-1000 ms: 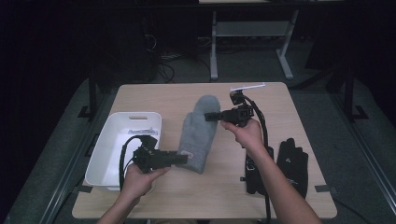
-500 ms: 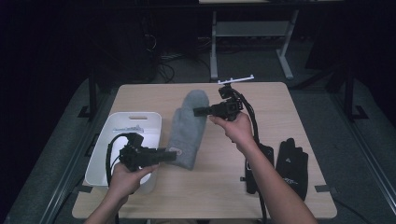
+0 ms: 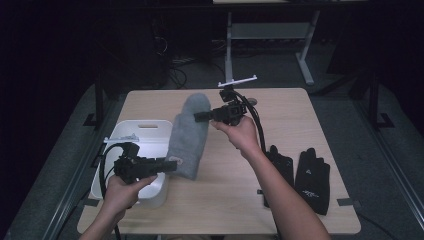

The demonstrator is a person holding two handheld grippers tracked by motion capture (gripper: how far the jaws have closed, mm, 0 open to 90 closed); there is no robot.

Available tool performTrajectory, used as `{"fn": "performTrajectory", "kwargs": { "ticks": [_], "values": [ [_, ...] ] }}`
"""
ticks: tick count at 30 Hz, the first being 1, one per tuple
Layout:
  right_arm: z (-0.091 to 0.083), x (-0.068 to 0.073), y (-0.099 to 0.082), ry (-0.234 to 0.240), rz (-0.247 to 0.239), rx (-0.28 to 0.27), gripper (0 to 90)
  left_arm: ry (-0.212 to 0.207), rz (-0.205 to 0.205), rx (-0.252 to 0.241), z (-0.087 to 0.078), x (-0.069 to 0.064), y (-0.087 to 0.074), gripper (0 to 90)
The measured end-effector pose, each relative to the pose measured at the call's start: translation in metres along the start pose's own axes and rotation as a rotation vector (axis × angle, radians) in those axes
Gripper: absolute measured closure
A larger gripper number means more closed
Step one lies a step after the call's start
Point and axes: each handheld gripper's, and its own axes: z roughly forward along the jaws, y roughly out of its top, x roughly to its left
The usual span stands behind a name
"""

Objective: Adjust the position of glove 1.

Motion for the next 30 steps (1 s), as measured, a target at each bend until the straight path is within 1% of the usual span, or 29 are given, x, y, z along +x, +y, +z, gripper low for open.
{"fn": "performTrajectory", "kwargs": {
  "ticks": [1,2,7,8,11,12,13,16,17,18,23,24,25,27,28,29,30],
  "values": [
    [0.002,0.002,0.001,0.005,0.005,0.001,69.2,0.002,-0.005,-0.004,-0.001,0.0,0.0,56.9],
    [0.003,0.002,0.001,0.006,0.008,0.002,69.2,0.004,-0.001,-0.001,-0.002,0.001,0.0,56.8],
    [0.011,0.005,0.003,0.014,0.007,0.007,69.2,0.01,-0.009,-0.007,-0.009,0.004,-0.001,56.8],
    [0.012,0.006,0.004,0.017,0.004,0.006,69.2,0.012,-0.005,-0.004,-0.011,0.005,-0.002,56.8],
    [0.017,0.008,0.007,0.022,-0.002,0.008,69.2,0.016,-0.014,-0.016,-0.016,0.007,-0.002,56.8],
    [0.019,0.01,0.008,0.023,0.001,0.01,69.2,0.02,-0.008,-0.015,-0.018,0.009,-0.003,56.8],
    [0.021,0.01,0.009,0.025,-0.002,0.01,69.2,0.021,-0.018,-0.021,-0.019,0.009,-0.003,56.8],
    [0.028,0.013,0.011,0.035,0.0,0.014,69.2,0.033,-0.013,-0.022,-0.026,0.013,-0.004,56.7],
    [0.031,0.014,0.012,0.039,0.002,0.013,69.1,0.034,-0.024,-0.027,-0.028,0.013,-0.005,56.7],
    [0.033,0.015,0.012,0.04,0.002,0.014,69.1,0.038,-0.019,-0.025,-0.029,0.014,-0.006,56.7],
    [0.044,0.018,0.014,0.05,0.002,0.021,69.1,0.051,-0.028,-0.033,-0.039,0.018,-0.008,56.7],
    [0.046,0.019,0.015,0.053,0.001,0.022,69.1,0.053,-0.024,-0.031,-0.041,0.019,-0.008,56.7],
    [0.048,0.02,0.015,0.053,-0.004,0.019,69.1,0.054,-0.035,-0.039,-0.042,0.02,-0.008,56.7],
    [0.052,0.022,0.017,0.054,-0.005,0.025,69.2,0.059,-0.025,-0.033,-0.045,0.022,-0.009,56.7],
    [0.054,0.023,0.018,0.055,-0.003,0.027,69.1,0.061,-0.033,-0.039,-0.046,0.023,-0.01,56.7],
    [0.056,0.024,0.019,0.057,-0.003,0.028,69.2,0.062,-0.032,-0.041,-0.047,0.023,-0.01,56.7],
    [0.058,0.025,0.019,0.059,-0.008,0.029,69.1,0.064,-0.044,-0.045,-0.05,0.025,-0.011,56.7]
  ]
}}
